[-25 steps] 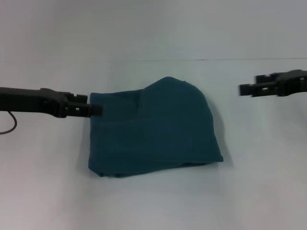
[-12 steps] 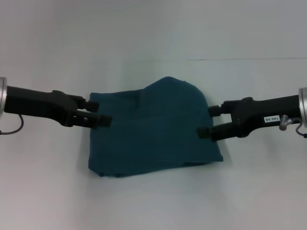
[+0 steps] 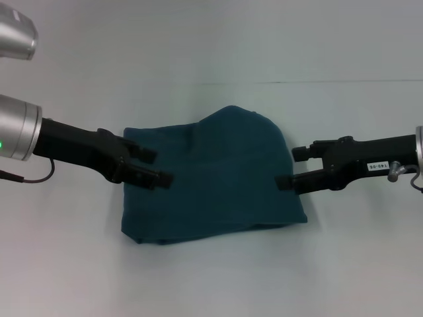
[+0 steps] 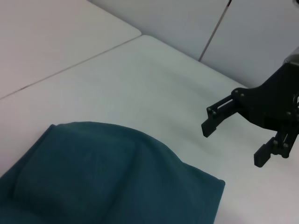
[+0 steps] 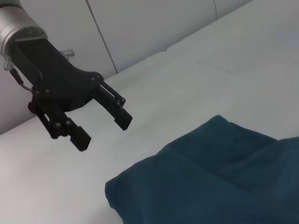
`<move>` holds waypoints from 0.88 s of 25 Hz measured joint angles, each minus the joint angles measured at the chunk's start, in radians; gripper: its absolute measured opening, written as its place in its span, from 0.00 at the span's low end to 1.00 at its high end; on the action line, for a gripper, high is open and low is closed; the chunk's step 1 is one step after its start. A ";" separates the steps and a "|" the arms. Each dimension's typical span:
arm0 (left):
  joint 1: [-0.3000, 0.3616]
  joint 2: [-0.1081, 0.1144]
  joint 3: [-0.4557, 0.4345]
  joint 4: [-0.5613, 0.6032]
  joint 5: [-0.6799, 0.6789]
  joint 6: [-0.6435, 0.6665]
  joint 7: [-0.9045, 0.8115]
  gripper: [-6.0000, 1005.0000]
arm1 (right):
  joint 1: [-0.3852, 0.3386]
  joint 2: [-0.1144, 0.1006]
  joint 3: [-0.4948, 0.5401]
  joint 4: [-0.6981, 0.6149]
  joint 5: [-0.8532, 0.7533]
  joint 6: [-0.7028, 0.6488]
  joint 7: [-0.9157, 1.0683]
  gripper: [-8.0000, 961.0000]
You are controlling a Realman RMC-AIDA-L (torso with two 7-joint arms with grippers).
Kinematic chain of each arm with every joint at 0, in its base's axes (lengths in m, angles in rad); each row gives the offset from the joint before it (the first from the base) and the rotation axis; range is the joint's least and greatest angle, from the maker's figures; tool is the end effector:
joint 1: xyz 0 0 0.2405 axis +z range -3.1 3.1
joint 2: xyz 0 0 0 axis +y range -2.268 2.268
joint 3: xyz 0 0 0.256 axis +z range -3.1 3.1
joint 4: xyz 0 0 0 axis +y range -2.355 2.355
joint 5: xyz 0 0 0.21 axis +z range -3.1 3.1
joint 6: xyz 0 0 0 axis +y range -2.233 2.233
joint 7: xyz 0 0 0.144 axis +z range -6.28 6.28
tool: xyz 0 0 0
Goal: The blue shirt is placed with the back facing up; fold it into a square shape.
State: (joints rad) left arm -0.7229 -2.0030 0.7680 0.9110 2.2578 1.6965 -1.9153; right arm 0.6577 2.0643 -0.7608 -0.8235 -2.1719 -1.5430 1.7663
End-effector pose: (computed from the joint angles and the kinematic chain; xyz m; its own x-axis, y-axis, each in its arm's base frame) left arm -0.2041 0.3750 0.0471 0.8365 0.5093 0.2022 0.5316 -0.8438 -0.0740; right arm 0.2229 0.3694 0.0148 0.8132 -0.4805 -0.3284 -0.5382 -0.8355 -0.1104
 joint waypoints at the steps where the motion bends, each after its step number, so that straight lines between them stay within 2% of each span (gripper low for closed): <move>1: 0.000 0.000 0.003 0.000 0.000 0.001 0.000 0.76 | 0.002 0.001 0.000 0.000 0.000 0.003 -0.001 0.98; 22: 0.013 -0.003 0.011 0.017 0.005 -0.003 0.018 0.76 | 0.012 0.003 0.002 0.001 0.052 0.038 0.008 0.98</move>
State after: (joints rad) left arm -0.7101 -2.0064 0.7793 0.9281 2.2629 1.6937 -1.8969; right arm 0.6699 2.0674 -0.7592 -0.8223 -2.1202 -1.5052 1.7741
